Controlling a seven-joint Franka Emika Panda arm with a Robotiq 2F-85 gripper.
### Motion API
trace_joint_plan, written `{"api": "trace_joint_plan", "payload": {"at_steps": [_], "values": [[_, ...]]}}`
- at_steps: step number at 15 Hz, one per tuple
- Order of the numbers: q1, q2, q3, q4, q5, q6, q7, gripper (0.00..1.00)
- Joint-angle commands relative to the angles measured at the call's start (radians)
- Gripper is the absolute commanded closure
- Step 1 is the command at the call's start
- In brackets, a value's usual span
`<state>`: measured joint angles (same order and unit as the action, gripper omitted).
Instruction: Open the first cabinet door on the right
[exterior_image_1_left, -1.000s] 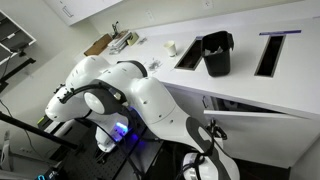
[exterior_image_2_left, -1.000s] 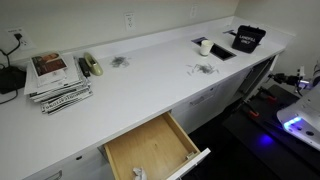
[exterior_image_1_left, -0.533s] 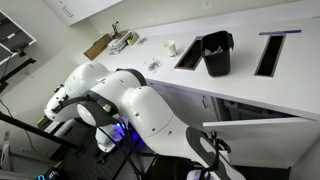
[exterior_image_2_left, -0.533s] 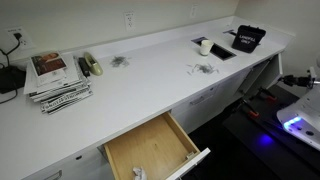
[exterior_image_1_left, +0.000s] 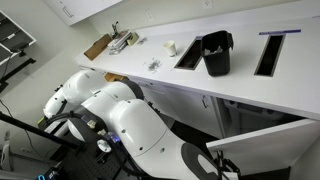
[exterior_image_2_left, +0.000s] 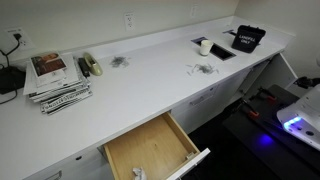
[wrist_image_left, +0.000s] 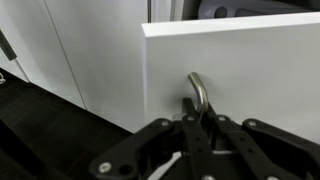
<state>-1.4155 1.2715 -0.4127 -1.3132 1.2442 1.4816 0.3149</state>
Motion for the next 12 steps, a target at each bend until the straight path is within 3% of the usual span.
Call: {"api": "trace_joint_plan", "payload": {"at_steps": [1,2,3,5,12], "values": [[-0.03,0.02,0.031,0.095,-0.034,0.122,0.005,0.98],[-0.033,0.015,0.033,0.099,-0.047,0.144,0.009,0.98],[-0.031,0.006,0.031,0.099,-0.068,0.156,0.017,0.65],[0.002,-0.04,0.013,0.06,-0.137,0.21,0.004,0.59],[0.169,-0.313,-0.038,-0.22,-0.387,0.546,-0.002,0.05]]}}
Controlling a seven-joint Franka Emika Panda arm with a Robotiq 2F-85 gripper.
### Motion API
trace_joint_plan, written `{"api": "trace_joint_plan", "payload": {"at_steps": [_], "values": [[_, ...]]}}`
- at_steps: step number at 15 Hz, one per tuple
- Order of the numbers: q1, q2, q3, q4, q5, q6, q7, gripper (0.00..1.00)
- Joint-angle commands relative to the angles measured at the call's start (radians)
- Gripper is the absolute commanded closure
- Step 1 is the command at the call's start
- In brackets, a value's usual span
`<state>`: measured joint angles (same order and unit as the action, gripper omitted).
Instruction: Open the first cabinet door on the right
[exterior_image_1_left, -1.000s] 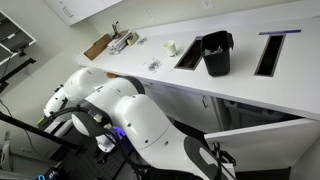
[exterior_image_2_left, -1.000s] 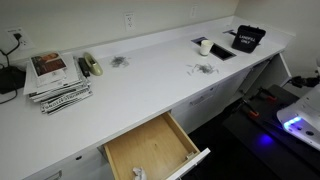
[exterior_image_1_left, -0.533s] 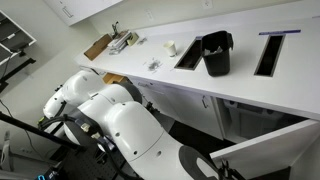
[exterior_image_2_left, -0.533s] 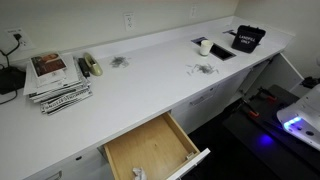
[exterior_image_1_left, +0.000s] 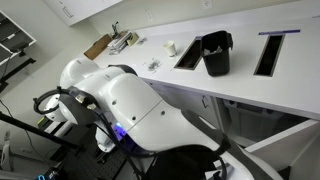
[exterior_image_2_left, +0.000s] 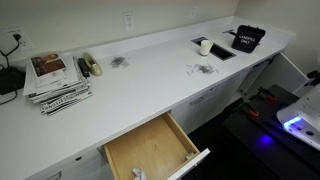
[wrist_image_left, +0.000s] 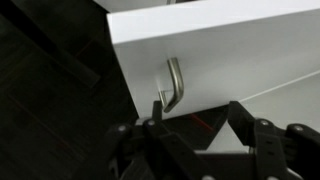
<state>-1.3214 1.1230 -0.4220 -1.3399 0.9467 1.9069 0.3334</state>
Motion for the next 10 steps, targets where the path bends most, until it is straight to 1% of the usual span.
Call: {"api": "trace_joint_plan", "payload": {"at_steps": [1,6,10], "values": [[0.102,-0.204,-0.042,-0.235,-0.134,0.17,-0.015,0.01],[0.225,-0.39,-0.106,-0.454,-0.36,0.388,0.034,0.0],[0.288,-0.55,-0.104,-0.646,-0.487,0.545,0.015,0.0]]}}
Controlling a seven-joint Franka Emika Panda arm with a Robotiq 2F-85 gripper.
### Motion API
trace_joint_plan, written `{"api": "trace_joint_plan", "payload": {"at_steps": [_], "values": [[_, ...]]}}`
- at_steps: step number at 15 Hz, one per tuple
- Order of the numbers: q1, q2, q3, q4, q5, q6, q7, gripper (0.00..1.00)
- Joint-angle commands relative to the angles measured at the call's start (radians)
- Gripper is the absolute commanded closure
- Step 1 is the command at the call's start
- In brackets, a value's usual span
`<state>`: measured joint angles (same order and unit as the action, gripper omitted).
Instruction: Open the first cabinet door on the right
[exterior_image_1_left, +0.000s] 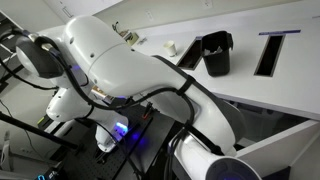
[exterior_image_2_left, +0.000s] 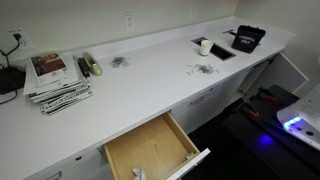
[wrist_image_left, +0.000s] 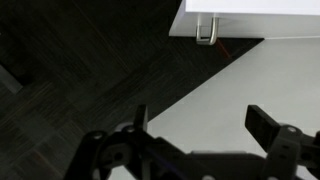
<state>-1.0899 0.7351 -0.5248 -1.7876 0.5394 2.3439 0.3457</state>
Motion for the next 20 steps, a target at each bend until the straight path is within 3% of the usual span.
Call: {"api": "trace_joint_plan", "payload": {"at_steps": [1,8,11,14,19,20], "values": [[0.074,-0.202,-0.003,-0.246,-0.105,0.14,0.004,0.0],[0.218,-0.51,-0.024,-0.602,-0.238,0.361,-0.004,0.0],[0.29,-0.651,-0.051,-0.736,-0.311,0.412,0.024,0.0],[0.357,-0.795,-0.091,-0.837,-0.457,0.417,0.108,0.0],[0.3,-1.019,-0.02,-0.921,-0.771,0.371,0.354,0.0],[0.244,-1.046,0.043,-0.931,-0.79,0.367,0.379,0.0]]}}
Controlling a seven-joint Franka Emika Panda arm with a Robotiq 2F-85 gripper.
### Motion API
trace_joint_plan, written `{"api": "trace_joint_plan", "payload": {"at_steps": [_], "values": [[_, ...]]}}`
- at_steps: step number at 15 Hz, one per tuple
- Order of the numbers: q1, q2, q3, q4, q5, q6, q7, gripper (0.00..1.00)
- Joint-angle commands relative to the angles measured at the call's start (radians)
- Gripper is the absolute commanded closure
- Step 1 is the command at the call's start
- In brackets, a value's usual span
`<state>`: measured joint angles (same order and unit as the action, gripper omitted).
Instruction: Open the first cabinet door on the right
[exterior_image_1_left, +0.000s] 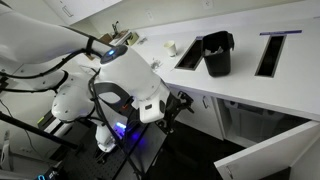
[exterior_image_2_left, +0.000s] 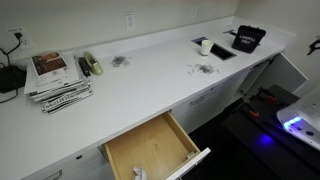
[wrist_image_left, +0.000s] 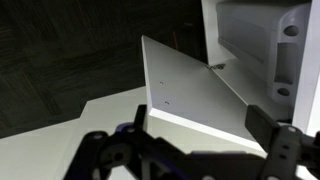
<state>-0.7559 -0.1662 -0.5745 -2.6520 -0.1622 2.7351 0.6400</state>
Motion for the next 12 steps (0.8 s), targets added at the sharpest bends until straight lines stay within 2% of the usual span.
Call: {"api": "trace_joint_plan", "payload": {"at_steps": [1,3,4,6,12], "values": [[-0.123,-0.174,0.132,-0.076,-0.108,-0.032,0.11,0.0],[-0.197,-0.214,0.212,-0.095,-0.119,-0.034,0.138,0.0],[-0.176,-0.13,0.199,-0.052,-0.05,-0.008,0.067,0.0],[-0.218,-0.165,0.242,-0.069,-0.057,-0.01,0.08,0.0],[-0.225,-0.18,0.248,-0.082,-0.055,-0.01,0.079,0.0]]}}
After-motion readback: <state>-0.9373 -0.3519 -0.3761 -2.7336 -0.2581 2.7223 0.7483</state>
